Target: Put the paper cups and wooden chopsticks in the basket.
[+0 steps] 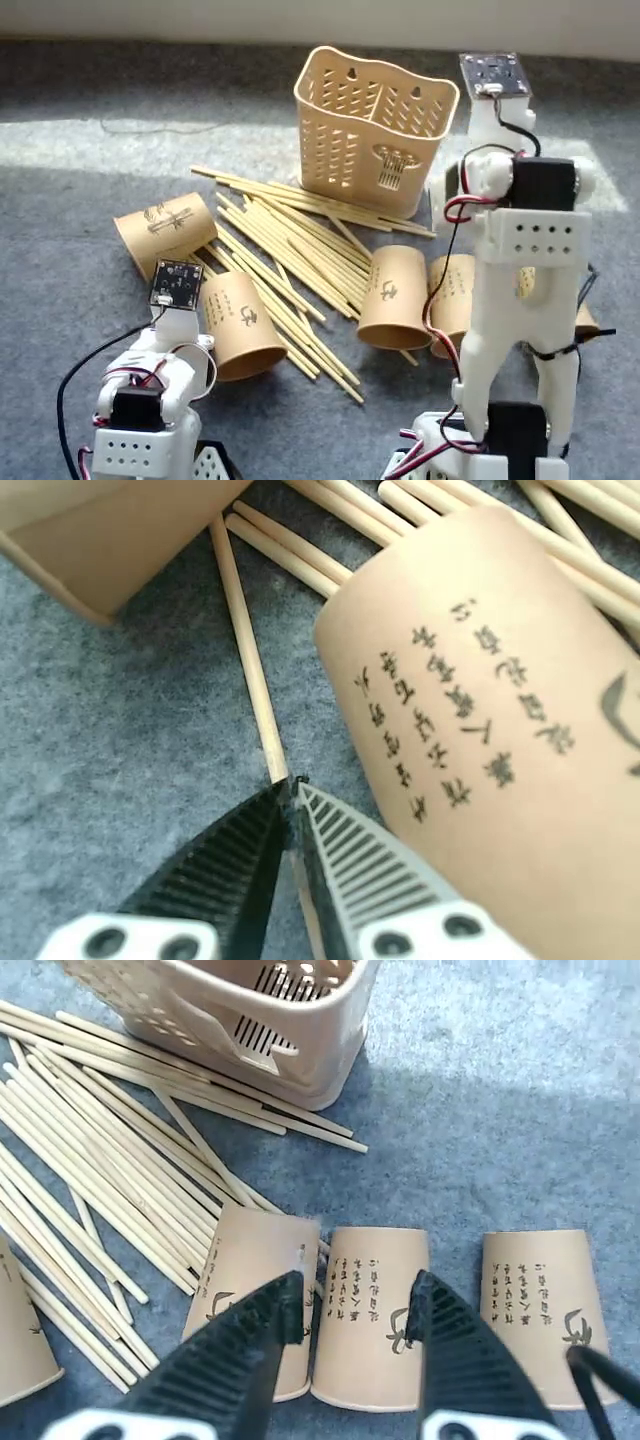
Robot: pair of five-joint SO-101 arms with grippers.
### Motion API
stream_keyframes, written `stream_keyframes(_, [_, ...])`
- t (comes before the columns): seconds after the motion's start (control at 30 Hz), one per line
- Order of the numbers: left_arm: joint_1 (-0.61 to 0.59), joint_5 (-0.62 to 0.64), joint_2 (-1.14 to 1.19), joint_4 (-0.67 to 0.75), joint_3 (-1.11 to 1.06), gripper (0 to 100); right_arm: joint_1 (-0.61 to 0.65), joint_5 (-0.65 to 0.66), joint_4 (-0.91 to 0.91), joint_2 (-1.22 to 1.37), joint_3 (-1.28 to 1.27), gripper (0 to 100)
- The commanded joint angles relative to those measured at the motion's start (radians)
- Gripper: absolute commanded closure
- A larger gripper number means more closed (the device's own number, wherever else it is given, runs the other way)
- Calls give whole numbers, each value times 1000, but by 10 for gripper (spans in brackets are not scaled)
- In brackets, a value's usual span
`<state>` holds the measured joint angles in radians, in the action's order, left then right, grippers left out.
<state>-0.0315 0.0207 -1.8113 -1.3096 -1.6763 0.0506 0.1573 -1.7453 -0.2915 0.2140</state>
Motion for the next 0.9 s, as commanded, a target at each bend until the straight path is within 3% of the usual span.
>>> stream_keyframes(0.0, [-2, -8, -10, -5, -19, 994, -61, 6, -15, -137, -65, 829])
stream_keyframes(0.23, [-2, -8, -10, -5, -19, 994, -145, 5, 15, -325, -315, 829])
stream_keyframes(0.87, [-2, -8, -10, -5, -19, 994, -427, 12, 337, -750, -975, 829])
